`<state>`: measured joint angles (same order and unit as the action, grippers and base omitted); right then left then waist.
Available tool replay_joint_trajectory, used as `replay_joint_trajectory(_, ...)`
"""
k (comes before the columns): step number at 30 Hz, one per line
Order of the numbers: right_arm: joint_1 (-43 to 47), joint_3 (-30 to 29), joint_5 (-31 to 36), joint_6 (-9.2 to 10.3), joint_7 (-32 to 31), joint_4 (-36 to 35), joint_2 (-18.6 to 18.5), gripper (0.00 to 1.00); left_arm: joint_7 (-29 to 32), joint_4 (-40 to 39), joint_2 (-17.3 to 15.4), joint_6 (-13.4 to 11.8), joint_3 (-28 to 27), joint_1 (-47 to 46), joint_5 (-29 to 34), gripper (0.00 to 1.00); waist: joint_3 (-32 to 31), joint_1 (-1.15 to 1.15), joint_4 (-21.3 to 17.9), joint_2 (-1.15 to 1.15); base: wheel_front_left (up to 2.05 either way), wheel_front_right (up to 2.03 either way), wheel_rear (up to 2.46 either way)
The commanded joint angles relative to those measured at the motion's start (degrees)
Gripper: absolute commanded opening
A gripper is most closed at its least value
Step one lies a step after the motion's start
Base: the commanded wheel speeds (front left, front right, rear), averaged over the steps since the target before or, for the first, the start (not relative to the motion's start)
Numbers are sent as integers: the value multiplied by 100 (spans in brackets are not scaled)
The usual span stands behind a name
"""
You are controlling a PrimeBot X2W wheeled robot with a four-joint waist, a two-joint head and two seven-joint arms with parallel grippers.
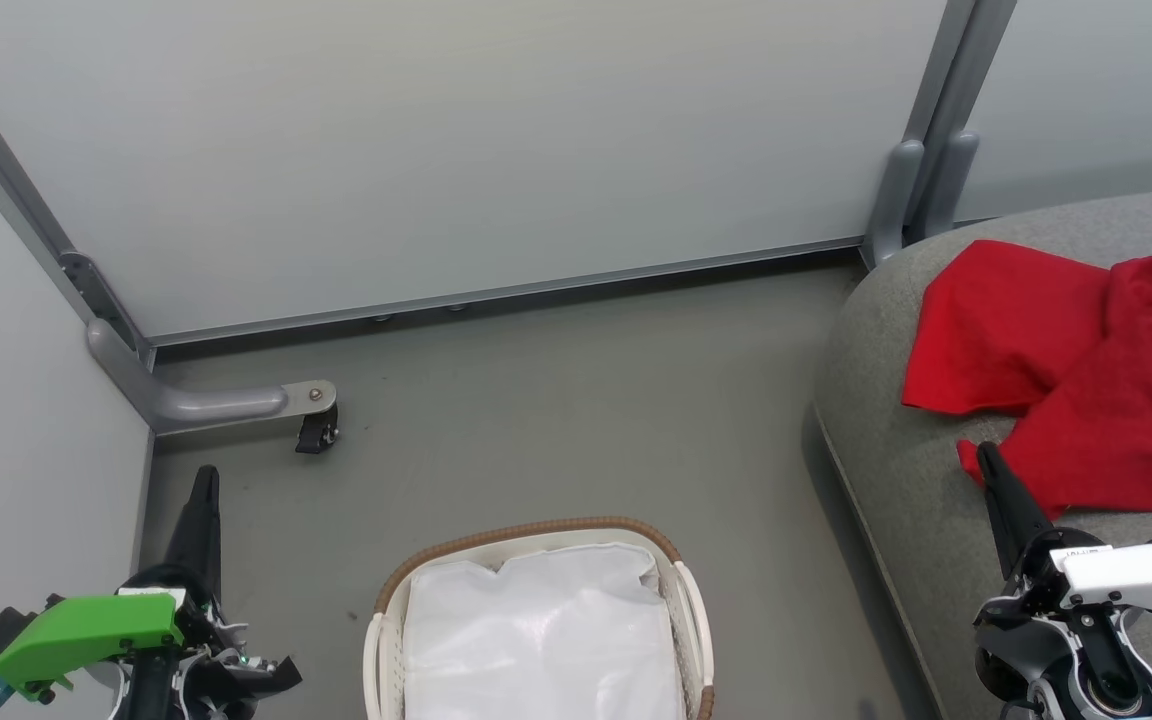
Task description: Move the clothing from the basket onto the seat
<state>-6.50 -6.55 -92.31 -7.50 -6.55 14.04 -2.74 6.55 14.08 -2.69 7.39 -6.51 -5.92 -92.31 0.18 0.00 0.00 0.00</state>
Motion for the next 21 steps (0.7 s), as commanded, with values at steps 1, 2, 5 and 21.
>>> replay_joint_trajectory(1, 64, -10, -19, 2, -19, -19, -25, 0, 18, -11, -35, 28, -14, -61, -19, 0, 0, 0, 0, 0, 0, 0, 0)
replay_joint_trajectory(2, 64, -10, -19, 2, -19, -19, -25, 0, 18, -11, -35, 28, -14, -61, -19, 0, 0, 0, 0, 0, 0, 0, 0)
replay_joint_trajectory(5, 64, -10, -19, 2, -19, -19, -25, 0, 18, -11, -35, 28, -14, -61, -19, 0, 0, 0, 0, 0, 0, 0, 0)
replay_joint_trajectory(21, 64, -10, -19, 2, -18, -18, -25, 0, 18, -12, -36, 28, -13, -61, -19, 0, 0, 0, 0, 0, 0, 0, 0)
